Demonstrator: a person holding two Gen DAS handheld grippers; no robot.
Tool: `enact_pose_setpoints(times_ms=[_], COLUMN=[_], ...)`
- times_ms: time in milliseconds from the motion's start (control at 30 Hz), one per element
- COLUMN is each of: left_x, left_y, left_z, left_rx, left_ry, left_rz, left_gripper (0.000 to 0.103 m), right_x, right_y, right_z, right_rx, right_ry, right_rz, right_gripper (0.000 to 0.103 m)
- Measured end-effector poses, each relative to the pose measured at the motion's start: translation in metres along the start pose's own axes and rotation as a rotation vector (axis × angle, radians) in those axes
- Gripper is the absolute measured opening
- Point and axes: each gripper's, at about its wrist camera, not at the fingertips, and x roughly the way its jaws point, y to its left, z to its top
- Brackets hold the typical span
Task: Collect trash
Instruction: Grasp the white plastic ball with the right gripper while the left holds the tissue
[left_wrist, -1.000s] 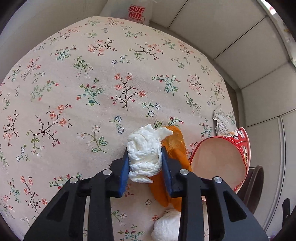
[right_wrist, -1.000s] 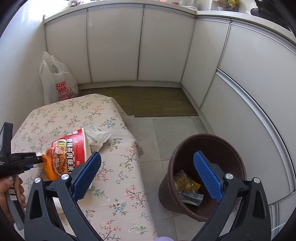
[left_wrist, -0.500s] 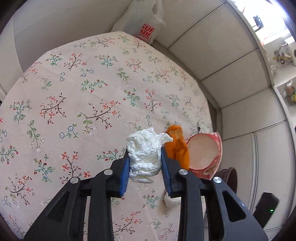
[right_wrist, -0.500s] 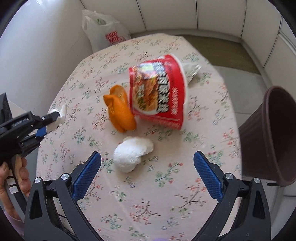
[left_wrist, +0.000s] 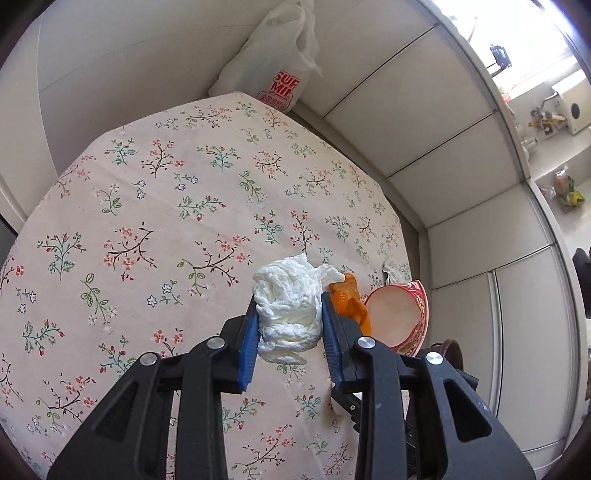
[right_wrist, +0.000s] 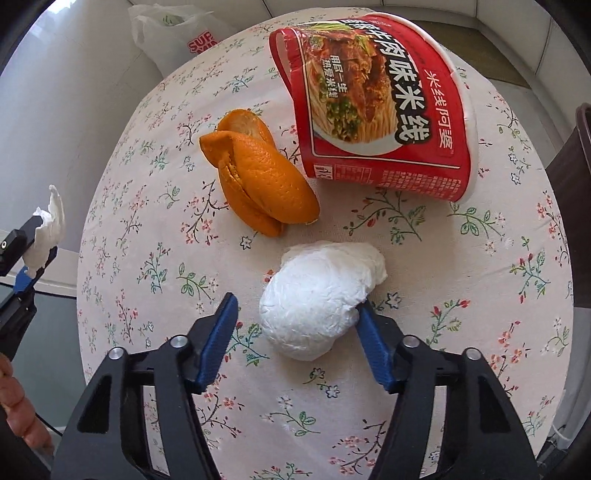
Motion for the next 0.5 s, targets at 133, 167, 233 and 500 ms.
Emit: enact_pose_setpoints(times_ms=[133,167,233,500], left_x=[-0.008,-0.009,-0.01,-0.007], left_y=[0.003,0.003,0.003,0.001], left_z=[0.001,0.001,0.001,0.0], left_rx=[0.004,0.006,0.008,0.017], left_ry=[-0.022,-0.026,-0.031,-0.035], left_rz=[0.005,0.007,0.011,0.021], left_gripper=[0.031,0.031,0.031,0.031], right_x=[0.001,0.002,0.0,-0.032], right_y=[0.0,0.0,-0.003,-0.008], right_z=[0.002,0.001,0.001,0.003], right_rx=[0.017,0.02,0.016,-0.006], right_ry=[0.011,0.013,0.009,-0.083], right_rz=[0.049,0.056,0.061,0.078], right_gripper=[0.03,0.029,0.027,0.025])
